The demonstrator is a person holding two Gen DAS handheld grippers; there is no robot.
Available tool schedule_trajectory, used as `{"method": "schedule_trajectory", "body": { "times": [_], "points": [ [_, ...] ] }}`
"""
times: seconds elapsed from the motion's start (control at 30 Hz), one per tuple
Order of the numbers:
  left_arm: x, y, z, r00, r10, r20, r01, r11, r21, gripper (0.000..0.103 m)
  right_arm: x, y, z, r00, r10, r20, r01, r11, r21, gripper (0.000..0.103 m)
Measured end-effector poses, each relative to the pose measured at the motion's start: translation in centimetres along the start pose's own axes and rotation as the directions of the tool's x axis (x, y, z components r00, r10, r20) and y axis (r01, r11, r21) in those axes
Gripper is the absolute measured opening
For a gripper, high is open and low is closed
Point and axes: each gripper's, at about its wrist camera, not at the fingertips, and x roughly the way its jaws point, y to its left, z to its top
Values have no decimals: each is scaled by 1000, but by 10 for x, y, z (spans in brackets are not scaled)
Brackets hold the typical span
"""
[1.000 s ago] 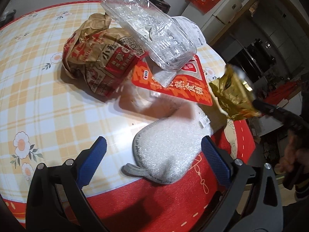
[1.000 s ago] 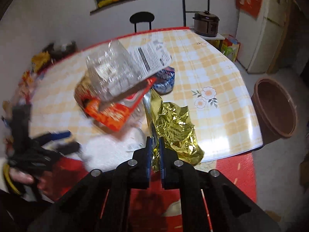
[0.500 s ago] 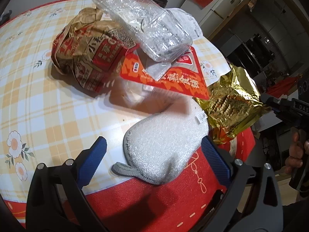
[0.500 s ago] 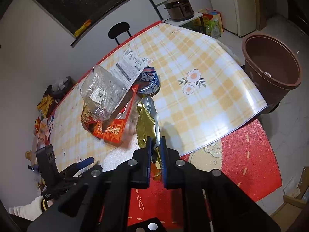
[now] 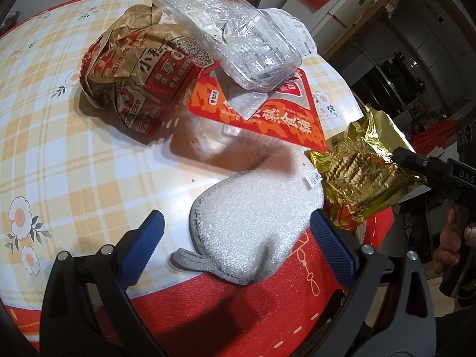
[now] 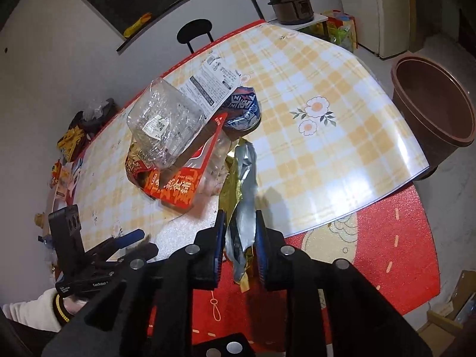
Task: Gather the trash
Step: 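Grasp the gold foil wrapper with the right tool and lift it, then close the left tool on the white sponge and lift it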
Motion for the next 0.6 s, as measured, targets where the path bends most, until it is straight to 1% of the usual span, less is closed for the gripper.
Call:
{"method": "schedule_trajectory", "body": {
  "times": [0.1, 0.23, 0.33, 0.47, 0.53, 0.57, 0.6],
  "points": [
    [1, 1, -1, 1000, -1, -5, 1, 1000, 2, 96, -2, 6, 1, 1000, 12, 4, -12, 1000, -17, 10],
    [1, 4, -2, 1000, -5, -8, 5, 1000, -7, 95, -6, 10, 2, 1000, 0, 22, 1, 999, -36, 9],
    [1, 11, -3, 1000, -22, -18, 22, 999, -31, 88, -7, 10, 4, 1000, -4, 25, 5, 999, -39, 9],
    [0, 17, -4, 999, -29, -22, 28, 999, -39, 87, -5, 10, 3, 1000, -4, 14, 4, 999, -34, 9],
    [-1, 15, -3, 1000, -12, -19, 12, 1000, 2, 87, -3, 11, 3, 1000, -2, 3, 2, 999, -33, 9],
    [0, 13, -2, 1000, 0, -18, 0, 999, 34, 88, -2, 12, 2, 1000, -1, 0, 1, 999, -34, 9],
    [1, 8, -1, 1000, 17, -16, -15, 996, 87, 88, -1, 13, 3, 1000, 1, -1, -1, 999, -35, 9]
  ]
}}
